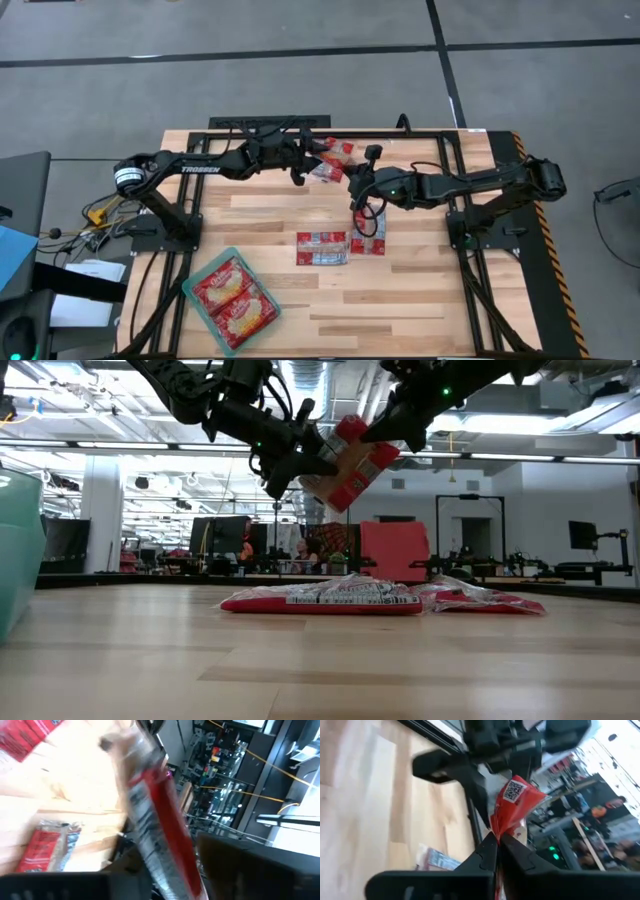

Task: Sort popcorn bags into baskets
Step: Put the red popcorn bag into the green bin

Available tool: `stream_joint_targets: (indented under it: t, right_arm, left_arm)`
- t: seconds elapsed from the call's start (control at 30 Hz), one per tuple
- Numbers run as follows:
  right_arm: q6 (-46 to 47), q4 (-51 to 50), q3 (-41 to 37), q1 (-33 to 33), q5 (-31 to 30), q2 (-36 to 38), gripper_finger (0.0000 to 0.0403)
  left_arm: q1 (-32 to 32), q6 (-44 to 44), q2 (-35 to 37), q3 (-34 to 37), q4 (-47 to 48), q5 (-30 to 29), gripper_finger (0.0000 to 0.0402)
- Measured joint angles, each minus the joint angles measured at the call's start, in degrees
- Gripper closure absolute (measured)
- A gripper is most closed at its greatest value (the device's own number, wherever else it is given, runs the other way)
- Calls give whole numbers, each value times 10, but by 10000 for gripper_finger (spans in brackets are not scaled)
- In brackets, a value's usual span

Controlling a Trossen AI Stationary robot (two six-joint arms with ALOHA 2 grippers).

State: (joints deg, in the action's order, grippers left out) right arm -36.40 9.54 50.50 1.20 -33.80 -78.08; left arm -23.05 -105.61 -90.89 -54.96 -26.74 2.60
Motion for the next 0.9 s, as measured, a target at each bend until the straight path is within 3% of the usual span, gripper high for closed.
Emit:
stream_joint_targets:
  t: [0.33, 0.63, 0.9]
  right_arm:
    - [44, -4, 0, -16, 39, 4, 295]
    - [143, -87, 0, -60, 17, 59, 193]
    - [326, -285, 0, -73, 6, 153, 177]
  left_arm:
    - [-8, 44, 0, 0, 3, -18, 392]
    - [-44, 84, 0, 0, 3, 1, 388]
    - [-53, 125, 0, 0, 2, 65, 391]
